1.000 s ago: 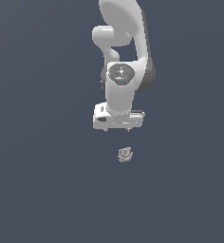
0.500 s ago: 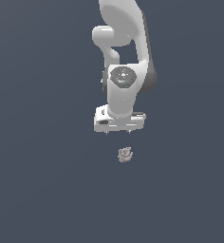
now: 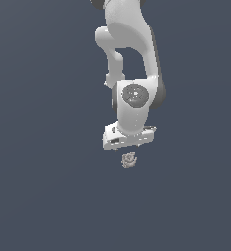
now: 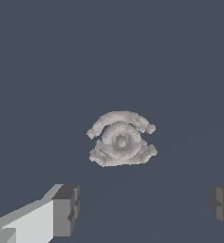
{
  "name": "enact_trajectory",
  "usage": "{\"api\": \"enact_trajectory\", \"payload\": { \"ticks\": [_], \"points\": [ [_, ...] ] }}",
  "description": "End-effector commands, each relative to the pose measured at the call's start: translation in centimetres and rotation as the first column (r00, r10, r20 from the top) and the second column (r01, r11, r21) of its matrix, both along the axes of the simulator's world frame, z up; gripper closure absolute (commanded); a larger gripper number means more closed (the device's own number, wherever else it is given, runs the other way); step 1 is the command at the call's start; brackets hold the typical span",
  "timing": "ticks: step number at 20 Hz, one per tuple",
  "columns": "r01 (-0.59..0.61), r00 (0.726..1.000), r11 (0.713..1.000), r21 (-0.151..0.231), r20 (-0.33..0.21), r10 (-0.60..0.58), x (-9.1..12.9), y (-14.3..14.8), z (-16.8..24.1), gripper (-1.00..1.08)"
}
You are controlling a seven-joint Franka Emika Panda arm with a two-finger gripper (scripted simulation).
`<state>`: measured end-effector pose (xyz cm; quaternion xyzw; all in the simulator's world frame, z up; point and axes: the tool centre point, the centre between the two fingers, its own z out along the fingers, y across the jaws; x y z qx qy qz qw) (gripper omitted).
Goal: Pick up the object and move it to a goal position.
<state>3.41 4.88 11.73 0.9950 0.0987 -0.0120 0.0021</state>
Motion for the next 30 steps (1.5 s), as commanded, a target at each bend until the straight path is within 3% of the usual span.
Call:
{"api": "enact_trajectory", "payload": {
  "ticks": [1, 9, 29, 30],
  "points": [
    [-0.032, 0.999, 0.999, 0.002, 0.010, 0.032, 0.9, 0.6, -0.8, -0.92],
    [-0.079, 0.997, 0.997, 0.006, 0.023, 0.078, 2.2, 1.5, -1.9, -0.92],
    [-0.079, 0.997, 0.997, 0.007, 0.024, 0.079, 2.3, 1.5, -7.0, -0.92],
    [-0.079, 0.997, 0.997, 0.007, 0.024, 0.079, 2.3, 1.5, -7.0, 1.08]
  ]
}}
